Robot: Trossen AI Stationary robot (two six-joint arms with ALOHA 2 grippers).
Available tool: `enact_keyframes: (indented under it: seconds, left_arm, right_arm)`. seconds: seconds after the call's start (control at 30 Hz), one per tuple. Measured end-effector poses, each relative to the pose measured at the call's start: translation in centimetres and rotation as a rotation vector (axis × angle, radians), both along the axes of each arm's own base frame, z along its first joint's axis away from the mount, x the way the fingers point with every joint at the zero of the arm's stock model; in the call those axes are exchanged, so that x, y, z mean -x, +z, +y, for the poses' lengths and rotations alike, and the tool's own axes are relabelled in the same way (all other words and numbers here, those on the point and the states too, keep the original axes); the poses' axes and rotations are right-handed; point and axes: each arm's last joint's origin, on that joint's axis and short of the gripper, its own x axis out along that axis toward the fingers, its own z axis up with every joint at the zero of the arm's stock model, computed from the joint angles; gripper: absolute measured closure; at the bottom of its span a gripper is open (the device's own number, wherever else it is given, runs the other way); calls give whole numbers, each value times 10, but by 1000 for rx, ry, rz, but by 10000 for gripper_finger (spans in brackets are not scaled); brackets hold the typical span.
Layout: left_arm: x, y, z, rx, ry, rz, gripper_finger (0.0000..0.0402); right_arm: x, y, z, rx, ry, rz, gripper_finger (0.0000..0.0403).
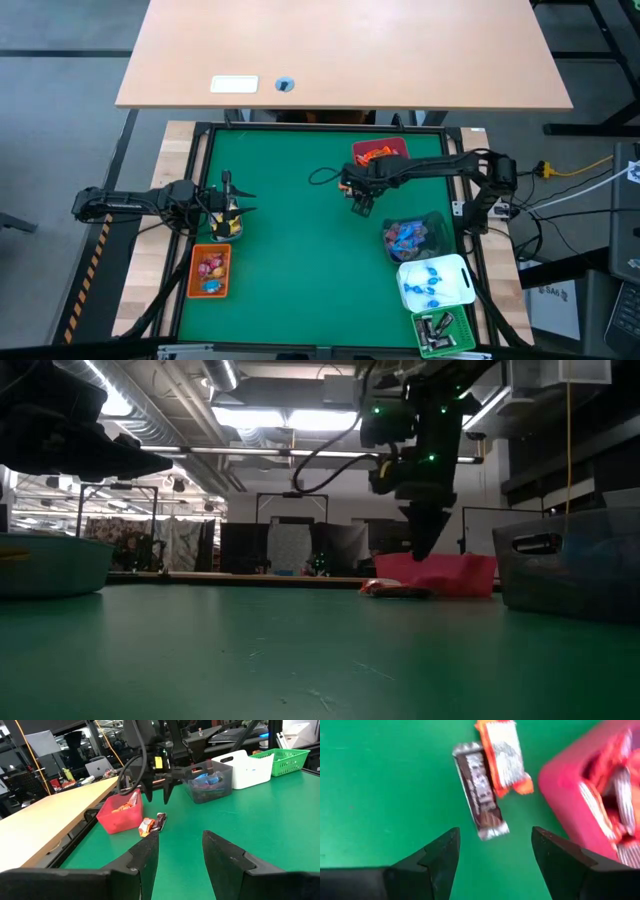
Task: Sort candy
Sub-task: Put the brown chocolate bar into the green bin
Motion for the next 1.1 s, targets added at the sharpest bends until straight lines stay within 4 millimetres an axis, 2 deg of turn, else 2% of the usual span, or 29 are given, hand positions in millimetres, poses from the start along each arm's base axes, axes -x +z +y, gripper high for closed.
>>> enact_keyframes:
  seconds: [0.13,0.3,0.6,0.9,1.1]
  left_arm:
    - [0,0,0,0,0,1,260]
    - [0,0,0,0,0,0,260]
    - [0,0,0,0,0,0,260]
    - [0,0,0,0,0,0,260]
    - [0,0,0,0,0,0,260]
  right_arm:
    - [-3,-6,0,20,72,-40,159]
    - [-4,-11,0,35,74,-66,159]
    - [8,-31,1,44,71,-21,159]
    - [14,-53,2,62,68,-73,159]
    - [18,-59,3,56,69,-91,159]
